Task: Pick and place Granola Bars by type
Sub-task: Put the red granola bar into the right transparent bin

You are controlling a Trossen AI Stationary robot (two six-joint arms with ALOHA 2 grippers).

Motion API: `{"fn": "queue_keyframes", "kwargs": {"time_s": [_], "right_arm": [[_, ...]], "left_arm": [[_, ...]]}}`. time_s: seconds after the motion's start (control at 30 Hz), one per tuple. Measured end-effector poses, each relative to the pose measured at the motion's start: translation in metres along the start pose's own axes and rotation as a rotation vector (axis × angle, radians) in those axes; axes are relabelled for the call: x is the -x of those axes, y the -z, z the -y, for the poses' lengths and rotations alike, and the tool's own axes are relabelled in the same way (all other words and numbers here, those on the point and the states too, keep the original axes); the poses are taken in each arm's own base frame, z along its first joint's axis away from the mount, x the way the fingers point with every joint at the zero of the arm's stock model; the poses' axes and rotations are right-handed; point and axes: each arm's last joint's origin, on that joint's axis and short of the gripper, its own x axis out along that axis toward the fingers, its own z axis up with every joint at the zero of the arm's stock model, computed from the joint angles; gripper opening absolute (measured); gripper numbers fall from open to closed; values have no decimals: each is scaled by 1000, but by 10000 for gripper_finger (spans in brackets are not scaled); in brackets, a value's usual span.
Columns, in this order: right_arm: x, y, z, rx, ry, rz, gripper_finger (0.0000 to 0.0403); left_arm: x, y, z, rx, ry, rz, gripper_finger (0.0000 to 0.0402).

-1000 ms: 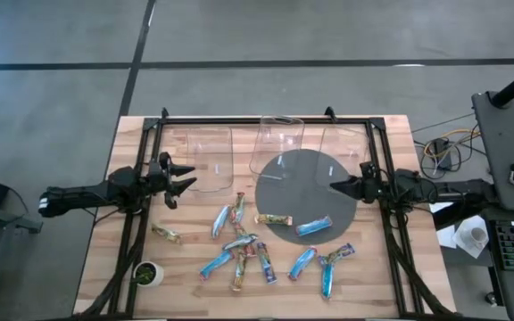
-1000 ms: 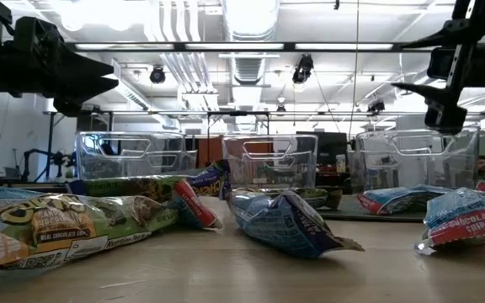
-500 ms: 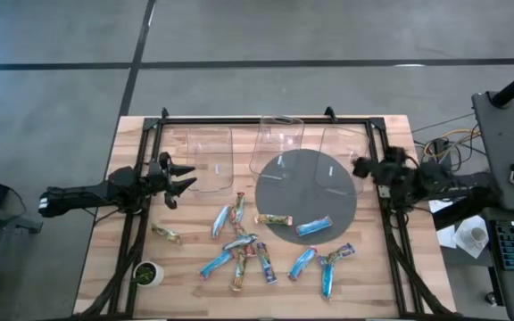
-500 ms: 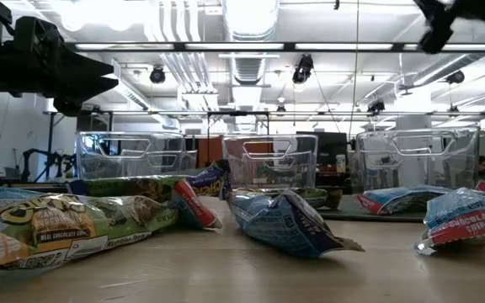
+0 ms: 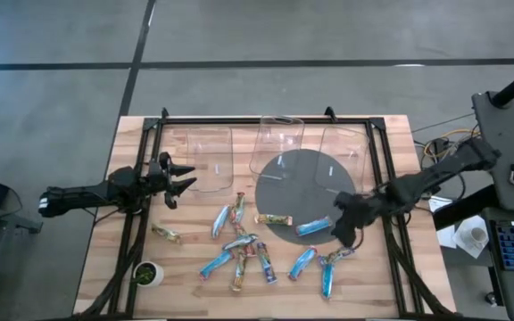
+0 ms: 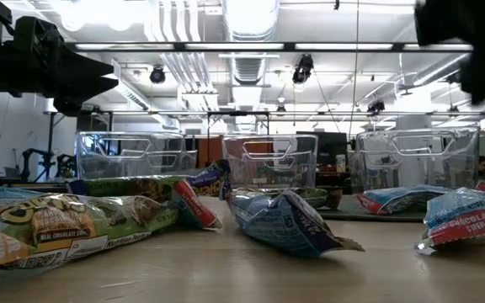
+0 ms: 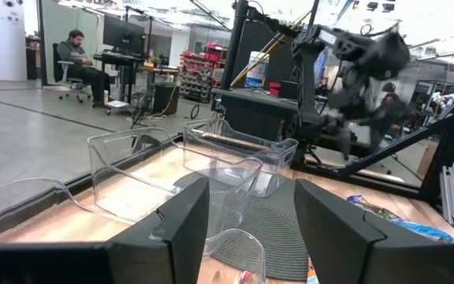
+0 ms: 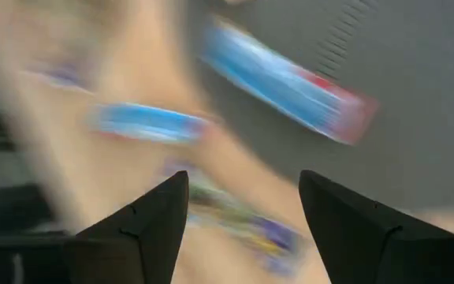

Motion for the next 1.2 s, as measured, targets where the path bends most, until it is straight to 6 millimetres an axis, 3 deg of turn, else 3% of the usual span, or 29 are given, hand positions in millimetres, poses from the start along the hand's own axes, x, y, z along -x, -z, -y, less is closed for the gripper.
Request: {"fn": "queue_keyframes", "kwargs": {"time_s": [0.1, 0.27, 0.4, 0.57, 0.67, 0.83, 0.93, 1.2], "right_arm": [[-15, 4, 11, -35, 251, -41, 233], [-24, -7, 30, -228, 454, 101, 233], [-22, -19, 48, -419, 530, 291, 233], [-14, -21, 61, -489, 593, 249, 233], [-10, -18, 55, -366, 545, 228, 233], [-16, -17, 15, 209, 118, 131, 233], [-25, -17, -2, 508, 18, 157, 233], [-68, -17, -7, 550, 131, 34, 234]], "left_arm": [[0, 0, 0, 0, 0, -1, 171], [0, 0, 0, 0, -1, -2, 171], [0, 0, 0, 0, 0, -2, 171], [0, 0, 0, 0, -1, -2, 171], [0, 0, 0, 0, -1, -2, 171], [0, 0, 0, 0, -1, -2, 171], [0, 0, 0, 0, -1, -2, 171], [0, 0, 0, 0, -1, -2, 171]]}}
